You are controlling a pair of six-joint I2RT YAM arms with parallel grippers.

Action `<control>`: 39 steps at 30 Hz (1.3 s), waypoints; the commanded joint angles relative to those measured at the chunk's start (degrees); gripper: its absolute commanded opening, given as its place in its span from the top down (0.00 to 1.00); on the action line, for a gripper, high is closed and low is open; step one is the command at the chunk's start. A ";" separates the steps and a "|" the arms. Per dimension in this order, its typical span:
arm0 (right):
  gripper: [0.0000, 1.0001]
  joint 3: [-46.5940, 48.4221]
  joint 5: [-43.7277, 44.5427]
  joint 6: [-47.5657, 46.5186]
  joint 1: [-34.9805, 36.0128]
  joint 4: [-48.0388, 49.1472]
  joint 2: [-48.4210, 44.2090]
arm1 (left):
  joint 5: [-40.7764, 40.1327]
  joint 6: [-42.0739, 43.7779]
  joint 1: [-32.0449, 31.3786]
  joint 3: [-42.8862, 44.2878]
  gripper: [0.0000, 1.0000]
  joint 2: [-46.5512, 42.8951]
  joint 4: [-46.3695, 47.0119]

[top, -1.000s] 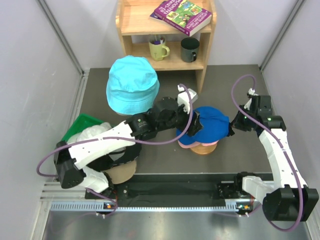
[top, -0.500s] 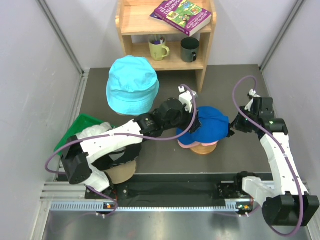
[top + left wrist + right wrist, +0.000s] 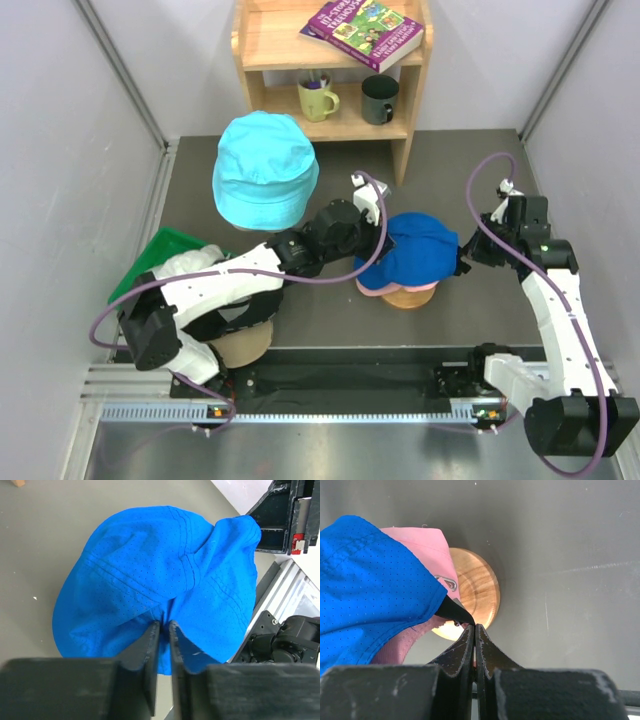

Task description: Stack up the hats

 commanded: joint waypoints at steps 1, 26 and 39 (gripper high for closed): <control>1.00 0.50 -0.42 -0.44 -0.79 -0.32 -1.17 | 2.91 -0.40 -0.03 -1.16 0.89 -0.79 4.31; 1.00 2.79 1.60 0.18 -0.79 -1.02 1.99 | 11.45 2.14 -3.45 -6.69 1.00 -4.74 -0.51; 1.00 4.19 2.66 0.71 -0.79 -0.93 2.70 | 2.83 -0.14 -4.95 -4.59 0.79 -4.74 -6.32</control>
